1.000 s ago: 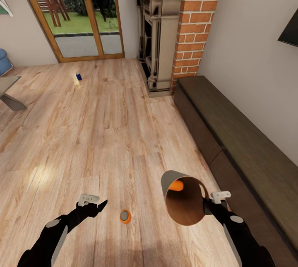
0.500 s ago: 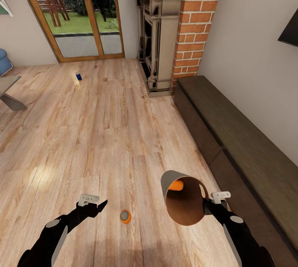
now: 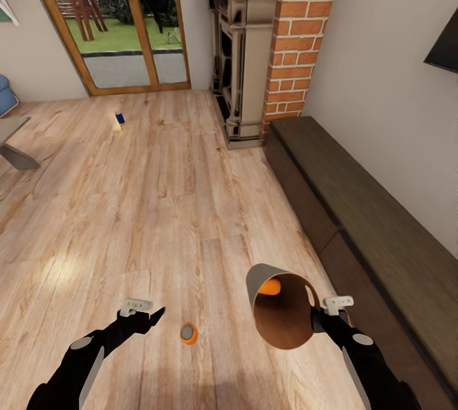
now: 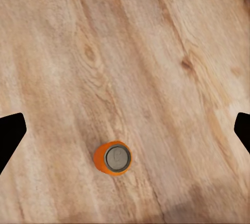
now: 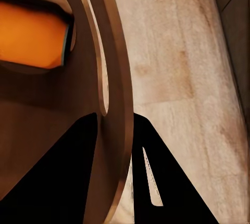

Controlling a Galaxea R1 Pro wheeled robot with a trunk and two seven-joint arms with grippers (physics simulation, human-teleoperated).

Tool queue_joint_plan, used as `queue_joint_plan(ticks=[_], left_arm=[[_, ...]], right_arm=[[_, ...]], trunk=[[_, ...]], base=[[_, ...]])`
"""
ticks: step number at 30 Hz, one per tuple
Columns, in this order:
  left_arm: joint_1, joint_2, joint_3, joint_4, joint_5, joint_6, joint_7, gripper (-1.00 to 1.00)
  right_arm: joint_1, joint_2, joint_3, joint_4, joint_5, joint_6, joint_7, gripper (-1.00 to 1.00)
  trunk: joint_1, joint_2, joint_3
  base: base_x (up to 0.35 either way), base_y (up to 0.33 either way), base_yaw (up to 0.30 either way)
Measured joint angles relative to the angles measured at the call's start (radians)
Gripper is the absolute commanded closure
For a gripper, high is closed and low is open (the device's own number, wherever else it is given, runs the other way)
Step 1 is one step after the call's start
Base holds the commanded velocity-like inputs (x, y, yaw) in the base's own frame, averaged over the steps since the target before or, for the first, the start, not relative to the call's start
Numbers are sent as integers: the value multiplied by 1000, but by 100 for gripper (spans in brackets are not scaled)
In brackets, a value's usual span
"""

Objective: Put the three can of soda from the living room inside the tash can in the kitchen.

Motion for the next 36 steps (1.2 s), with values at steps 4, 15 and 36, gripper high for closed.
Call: queue_joint_plan(ticks=[4, 15, 36], left_arm=[[0, 0, 0, 0, 0, 3, 19, -100], [0, 2, 4, 0, 9, 4, 25, -100], [-25, 7, 68, 233, 78, 48, 221, -100]], right_arm=[[0, 3, 1, 0, 4, 0, 0, 100], [0, 5, 3, 2, 7, -1, -2, 100], [0, 7, 5, 8, 7, -18, -1, 100]], trunk=[[0, 0, 0], [0, 0, 0], [0, 0, 0]], base=[[91, -262, 0], [47, -87, 0], [49, -2, 0]])
